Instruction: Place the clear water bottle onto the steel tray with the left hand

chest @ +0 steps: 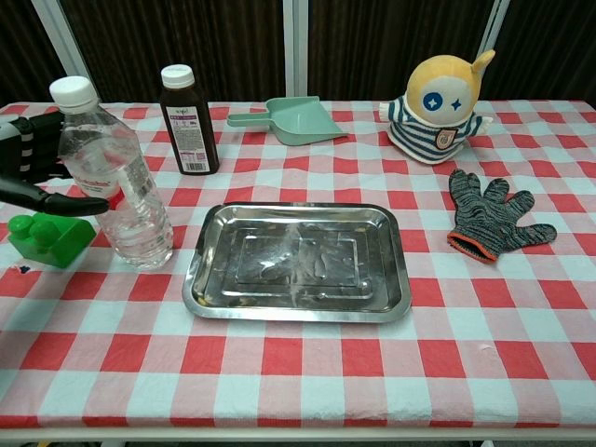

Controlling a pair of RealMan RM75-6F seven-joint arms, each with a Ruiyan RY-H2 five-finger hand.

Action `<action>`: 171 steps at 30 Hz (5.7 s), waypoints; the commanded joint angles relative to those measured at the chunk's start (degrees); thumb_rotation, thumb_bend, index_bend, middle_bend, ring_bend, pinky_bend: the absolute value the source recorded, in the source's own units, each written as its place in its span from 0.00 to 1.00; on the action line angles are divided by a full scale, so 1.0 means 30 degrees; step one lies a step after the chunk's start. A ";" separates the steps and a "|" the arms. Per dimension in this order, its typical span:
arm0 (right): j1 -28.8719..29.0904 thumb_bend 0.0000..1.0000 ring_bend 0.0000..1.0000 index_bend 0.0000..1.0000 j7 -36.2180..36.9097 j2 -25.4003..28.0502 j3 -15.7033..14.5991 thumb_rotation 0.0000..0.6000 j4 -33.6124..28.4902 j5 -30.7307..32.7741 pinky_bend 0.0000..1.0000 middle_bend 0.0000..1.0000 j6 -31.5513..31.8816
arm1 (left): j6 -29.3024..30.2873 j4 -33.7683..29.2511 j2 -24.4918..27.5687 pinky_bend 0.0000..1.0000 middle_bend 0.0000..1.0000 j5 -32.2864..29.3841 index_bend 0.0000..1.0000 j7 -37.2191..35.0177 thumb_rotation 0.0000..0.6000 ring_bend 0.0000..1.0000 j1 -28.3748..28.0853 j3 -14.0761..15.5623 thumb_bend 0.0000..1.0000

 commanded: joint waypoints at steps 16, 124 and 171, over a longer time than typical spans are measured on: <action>-0.0027 0.12 0.00 0.00 0.0205 -0.0004 0.0055 1.00 0.0222 0.0126 0.00 0.00 -0.0038 | -0.0188 0.0956 -0.1559 0.45 0.51 -0.1607 0.46 -0.0137 1.00 0.38 -0.0965 -0.1547 0.16; -0.0044 0.12 0.00 0.00 0.0508 0.0249 0.0233 1.00 0.0074 0.0310 0.00 0.00 -0.0049 | -0.0148 -0.1416 -0.1931 0.56 0.63 -0.1109 0.58 0.8246 1.00 0.50 -0.6582 -0.1796 0.24; -0.0037 0.12 0.00 0.00 0.0685 0.0286 0.0322 1.00 0.0132 0.0416 0.00 0.00 -0.0104 | 0.1208 -0.4068 0.0079 0.28 0.28 -0.0624 0.17 0.7758 1.00 0.21 -0.5966 -0.3594 0.00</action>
